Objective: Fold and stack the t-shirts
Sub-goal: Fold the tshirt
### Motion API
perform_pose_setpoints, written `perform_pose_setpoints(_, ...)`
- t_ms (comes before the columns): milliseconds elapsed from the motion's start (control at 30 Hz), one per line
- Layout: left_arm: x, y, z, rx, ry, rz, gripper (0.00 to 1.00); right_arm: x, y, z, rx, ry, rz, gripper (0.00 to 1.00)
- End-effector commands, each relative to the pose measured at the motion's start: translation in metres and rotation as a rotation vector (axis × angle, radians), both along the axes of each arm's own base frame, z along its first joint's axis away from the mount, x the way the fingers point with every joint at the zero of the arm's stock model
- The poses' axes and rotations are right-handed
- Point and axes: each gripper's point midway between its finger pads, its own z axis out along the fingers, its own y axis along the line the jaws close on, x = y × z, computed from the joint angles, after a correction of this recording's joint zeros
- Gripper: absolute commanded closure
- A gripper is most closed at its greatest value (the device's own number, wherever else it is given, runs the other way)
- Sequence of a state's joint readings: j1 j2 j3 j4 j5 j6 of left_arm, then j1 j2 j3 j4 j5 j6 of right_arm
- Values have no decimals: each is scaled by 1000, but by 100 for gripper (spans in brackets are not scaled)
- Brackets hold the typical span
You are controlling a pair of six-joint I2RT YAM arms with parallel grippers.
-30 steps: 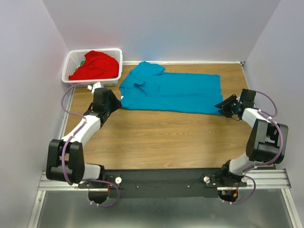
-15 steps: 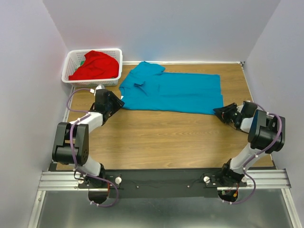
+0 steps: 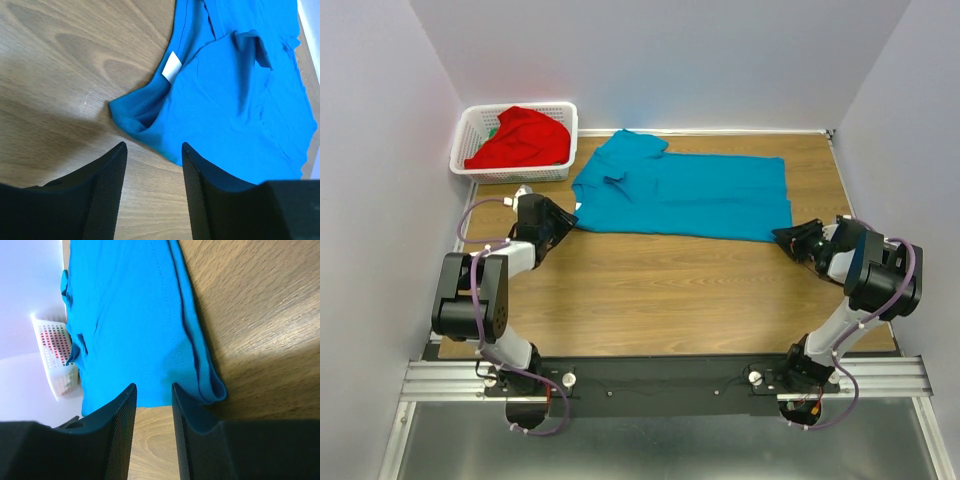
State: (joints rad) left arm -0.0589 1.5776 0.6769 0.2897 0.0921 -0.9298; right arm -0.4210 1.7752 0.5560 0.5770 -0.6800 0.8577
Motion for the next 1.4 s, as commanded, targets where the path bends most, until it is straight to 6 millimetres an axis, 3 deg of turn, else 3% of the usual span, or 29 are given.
perform_pose_setpoints(0, 8, 1, 4, -20, -39, 17, 46, -9, -2, -15, -5, 34, -6, 59)
perform_pose_setpoints(233, 16, 3, 0, -4, -57, 9, 54, -12, -2, -18, -7, 42, -8, 59)
perform_pose_setpoints(300, 19, 4, 1, -2, -60, 11, 62, -13, -4, -19, -7, 45, -13, 59)
perform_pose_setpoints(333, 19, 4, -1, -3, -51, 12, 73, -14, -5, -20, -7, 47, -18, 59)
perform_pose_setpoints(467, 19, 4, -3, -6, -31, 14, 99, -15, -8, -18, -11, 44, -27, 59)
perform_pose_setpoints(500, 17, 5, -4, -4, -20, 16, 100, -15, -10, -18, -13, 45, -35, 59)
perform_pose_setpoints(733, -3, 19, 0, 42, 32, 67, 100, -21, -21, -21, -22, 67, -77, 59)
perform_pose_setpoints(900, -31, 22, -23, 42, 128, 74, 100, -24, -22, -24, -39, 88, -78, 59)
perform_pose_setpoints(1000, -39, 24, -22, 47, 128, 80, 100, -26, -23, -23, -51, 100, -78, 59)
perform_pose_setpoints(1033, -42, 25, -22, 53, 138, 80, 98, -26, -24, -21, -52, 104, -77, 59)
perform_pose_setpoints(1200, -42, 33, 3, 104, 87, 91, 61, -23, -24, -3, -61, 87, -68, 57)
perform_pose_setpoints(1267, -42, 35, 14, 122, 62, 93, 54, -20, -24, 9, -65, 64, -63, 55)
perform_pose_setpoints(1367, -38, 32, 42, 135, -27, 70, 52, -15, -17, 22, -55, 26, -41, 53)
